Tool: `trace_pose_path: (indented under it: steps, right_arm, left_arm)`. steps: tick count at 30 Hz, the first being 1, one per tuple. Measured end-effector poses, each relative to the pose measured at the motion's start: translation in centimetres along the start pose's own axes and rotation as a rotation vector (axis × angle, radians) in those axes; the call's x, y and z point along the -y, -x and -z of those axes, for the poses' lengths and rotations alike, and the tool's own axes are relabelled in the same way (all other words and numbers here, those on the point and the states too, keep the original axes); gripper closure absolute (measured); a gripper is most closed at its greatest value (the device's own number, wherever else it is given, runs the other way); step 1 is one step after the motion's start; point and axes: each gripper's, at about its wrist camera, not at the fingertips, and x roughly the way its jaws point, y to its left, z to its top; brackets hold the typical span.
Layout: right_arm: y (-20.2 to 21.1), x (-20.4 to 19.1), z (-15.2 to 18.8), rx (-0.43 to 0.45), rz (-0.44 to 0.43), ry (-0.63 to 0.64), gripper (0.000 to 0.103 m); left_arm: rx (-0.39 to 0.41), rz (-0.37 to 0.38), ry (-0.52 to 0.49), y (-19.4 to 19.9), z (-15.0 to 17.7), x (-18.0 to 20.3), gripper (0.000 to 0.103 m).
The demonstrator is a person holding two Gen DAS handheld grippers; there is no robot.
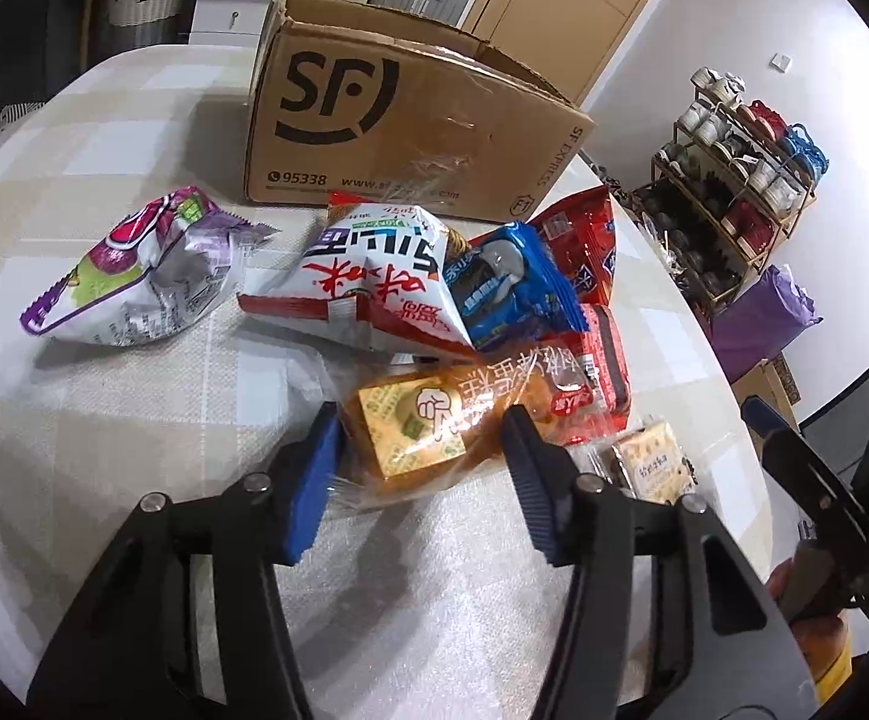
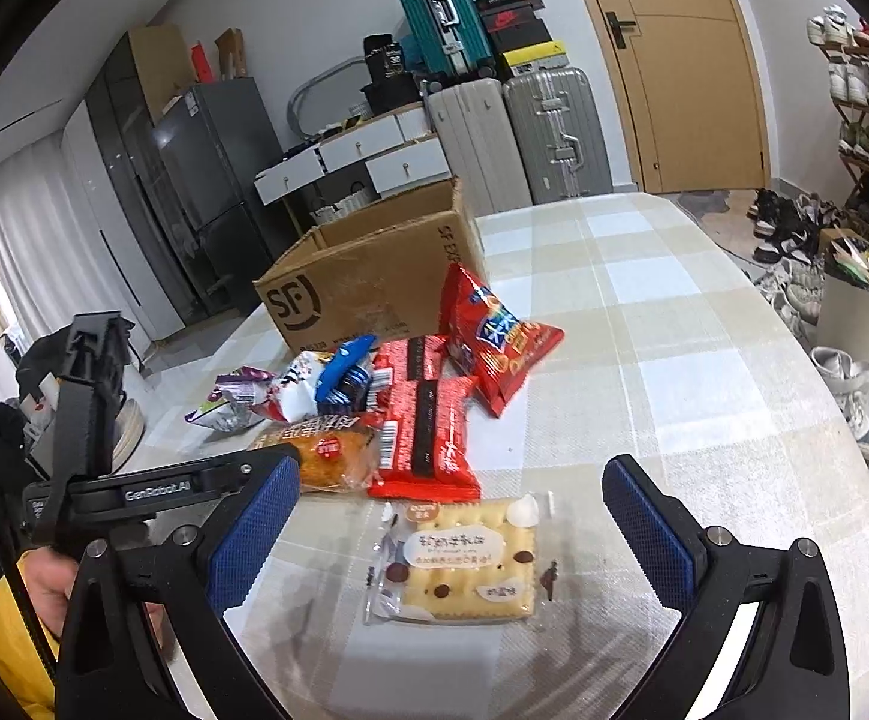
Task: Organize snacks
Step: 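Grasp the orange bread roll with the left gripper while the right gripper grasps the cracker pack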
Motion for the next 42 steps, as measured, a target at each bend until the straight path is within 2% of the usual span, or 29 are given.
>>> trace_pose_path:
  steps: [9,13,18,23,27,35,42]
  right_arm:
    - [0.4,0.8,0.6,-0.020,0.025,-0.009,0.000]
    - [-1.2,0.7,1.2,-0.115,0.010,0.004,0.000]
    - [-4.0,-0.5,1.9,-0.238,0.020,0.080,0.000]
    - [-5.9,-1.9,1.9,-0.312,0.076,0.151,0.002]
    - [-6.6,-3.2,2.3,-0.328,0.139,0.238,0.013]
    - [-6.0,-3.8,2.5,-0.314,0.137,0.261,0.036]
    - [-5.1,-3.4,2.7,-0.297,0.114,0.233,0.039]
  left_arm:
    - [0.000,0.021,0.007,1.7,1.5,-0.6,0.069]
    - [0.001,0.030,0.004,2.3,2.3,-1.0,0.071]
    - [-0.001,0.036,-0.006,3.5,3.5,-1.5,0.073]
    - [-0.003,0.045,-0.007,3.7,3.7,-1.9,0.073]
    - [-0.003,0.056,-0.001,4.2,4.0,-2.3,0.074]
    - [-0.005,0.067,-0.001,5.1,4.6,-2.9,0.082]
    - [-0.004,0.080,-0.009,5.9,5.4,-3.1,0.085]
